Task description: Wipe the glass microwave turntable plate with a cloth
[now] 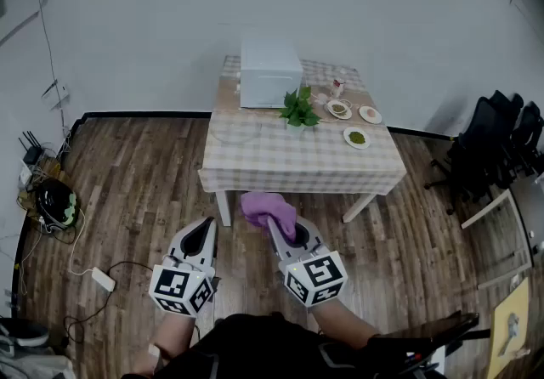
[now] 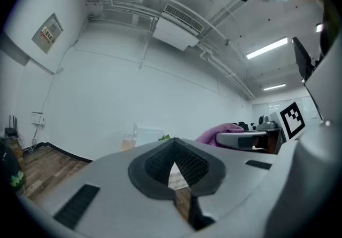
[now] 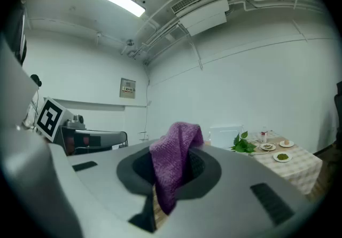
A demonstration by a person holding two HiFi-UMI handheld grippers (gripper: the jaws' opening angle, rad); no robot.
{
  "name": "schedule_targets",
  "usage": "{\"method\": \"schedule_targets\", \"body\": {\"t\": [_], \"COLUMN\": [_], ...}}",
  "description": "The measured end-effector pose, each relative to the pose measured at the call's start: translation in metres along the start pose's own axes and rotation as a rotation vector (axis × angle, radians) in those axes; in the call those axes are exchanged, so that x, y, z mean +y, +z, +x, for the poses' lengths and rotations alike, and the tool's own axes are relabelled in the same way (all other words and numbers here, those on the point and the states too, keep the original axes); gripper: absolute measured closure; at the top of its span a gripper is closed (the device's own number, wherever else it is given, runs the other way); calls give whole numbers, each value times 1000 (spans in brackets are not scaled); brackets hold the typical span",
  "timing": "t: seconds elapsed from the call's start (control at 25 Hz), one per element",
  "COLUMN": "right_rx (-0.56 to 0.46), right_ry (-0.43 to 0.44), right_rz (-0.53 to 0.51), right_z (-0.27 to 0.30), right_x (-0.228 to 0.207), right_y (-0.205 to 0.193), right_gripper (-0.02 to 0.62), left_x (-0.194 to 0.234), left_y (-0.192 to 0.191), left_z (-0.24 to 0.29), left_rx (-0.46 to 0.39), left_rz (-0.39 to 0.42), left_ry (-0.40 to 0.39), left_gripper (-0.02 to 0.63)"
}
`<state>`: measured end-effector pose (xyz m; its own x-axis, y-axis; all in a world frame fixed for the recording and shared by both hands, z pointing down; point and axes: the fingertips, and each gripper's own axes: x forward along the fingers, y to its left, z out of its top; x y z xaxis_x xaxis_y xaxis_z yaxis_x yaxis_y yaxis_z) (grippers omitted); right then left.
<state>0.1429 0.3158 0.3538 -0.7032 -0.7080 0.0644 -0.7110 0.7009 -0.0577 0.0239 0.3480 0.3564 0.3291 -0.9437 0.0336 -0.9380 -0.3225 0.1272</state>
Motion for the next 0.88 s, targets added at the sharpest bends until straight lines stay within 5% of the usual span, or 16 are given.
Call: {"method": "schedule_targets", "body": {"t": [0.88], "right_rx": [-4], "right_ry": [20], "right_rz": [-3], "right_z": [6], "right_x": [27], "right_y": [-4], "right_gripper": [541], "left_x": [13], "left_y": [-4], "left_z": [-24], "left_rx": [1], "left_rz": [-1], "left_ry": [-1], "left_gripper": [598]}}
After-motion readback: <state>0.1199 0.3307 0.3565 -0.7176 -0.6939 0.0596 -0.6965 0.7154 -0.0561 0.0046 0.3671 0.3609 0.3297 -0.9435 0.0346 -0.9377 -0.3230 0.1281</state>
